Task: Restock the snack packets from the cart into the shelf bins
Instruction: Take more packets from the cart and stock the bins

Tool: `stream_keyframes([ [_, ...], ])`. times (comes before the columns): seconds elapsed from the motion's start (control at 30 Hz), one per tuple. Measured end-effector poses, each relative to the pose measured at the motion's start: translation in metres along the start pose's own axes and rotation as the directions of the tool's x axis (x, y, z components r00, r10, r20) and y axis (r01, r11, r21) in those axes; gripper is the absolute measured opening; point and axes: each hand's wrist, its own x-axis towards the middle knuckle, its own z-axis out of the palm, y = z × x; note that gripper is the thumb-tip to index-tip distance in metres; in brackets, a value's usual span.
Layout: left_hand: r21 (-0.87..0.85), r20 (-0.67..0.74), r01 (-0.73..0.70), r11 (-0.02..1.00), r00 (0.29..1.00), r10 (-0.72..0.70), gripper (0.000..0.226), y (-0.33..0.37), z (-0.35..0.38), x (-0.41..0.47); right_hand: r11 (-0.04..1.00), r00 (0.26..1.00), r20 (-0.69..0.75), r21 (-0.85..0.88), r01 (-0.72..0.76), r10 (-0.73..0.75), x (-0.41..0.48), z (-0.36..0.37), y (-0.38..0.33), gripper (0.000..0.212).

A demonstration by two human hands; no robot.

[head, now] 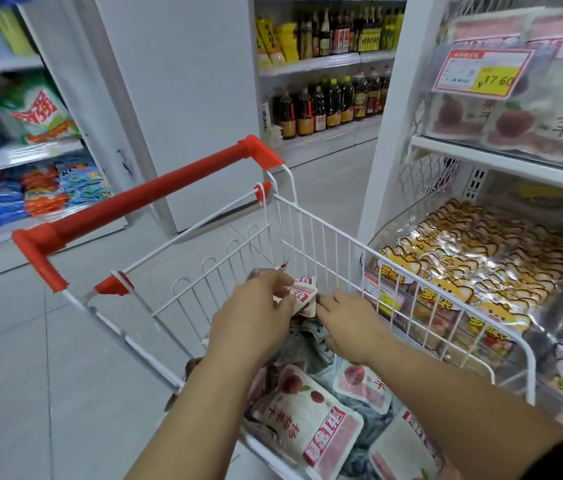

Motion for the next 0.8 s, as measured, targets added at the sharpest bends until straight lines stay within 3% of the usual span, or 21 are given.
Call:
stream_keyframes([
  [0.13, 0.016, 0.000, 0.000, 1.000, 1.000, 0.000, 0.025, 0.001, -0.001, -0.001, 0.999, 1.000, -0.023, -0.042, -0.011, 0.010, 0.005, -0.012, -0.001, 0.027],
  [0.23, 0.030, 0.008, 0.021, 0.999, 1.000, -0.022, 0.025, 0.001, -0.002, 0.001, 0.998, 0.997, -0.078, -0.061, 0.003, -0.007, 0.004, -0.012, 0.007, 0.036],
  [0.33, 0.043, 0.008, 0.027, 0.999, 1.000, -0.027, 0.025, 0.001, -0.002, 0.001, 0.996, 0.998, -0.056, -0.082, 0.026, -0.031, 0.003, -0.019, 0.011, 0.029],
  [0.47, 0.017, 0.005, 0.033, 0.999, 0.999, -0.033, 0.019, 0.000, -0.003, 0.003, 0.989, 0.973, -0.192, 0.049, 0.139, -0.128, -0.014, -0.053, 0.018, 0.011],
  [0.53, 0.010, 0.029, 0.024, 1.000, 0.999, -0.024, 0.013, -0.001, -0.002, 0.003, 0.985, 0.962, -0.262, 0.129, 0.114, -0.077, -0.033, -0.070, 0.030, 0.011],
  [0.63, -0.016, 0.166, 0.023, 1.000, 0.986, -0.020, 0.035, 0.001, -0.004, 0.002, 0.959, 0.925, -0.366, 0.285, 0.008, 0.101, -0.065, -0.090, 0.051, 0.022],
  [0.8, -0.302, 0.463, 0.179, 0.936, 0.886, -0.020, 0.057, 0.016, -0.012, -0.007, 0.905, 0.805, -0.530, 0.424, -0.023, 0.269, -0.100, -0.113, 0.044, 0.015],
])
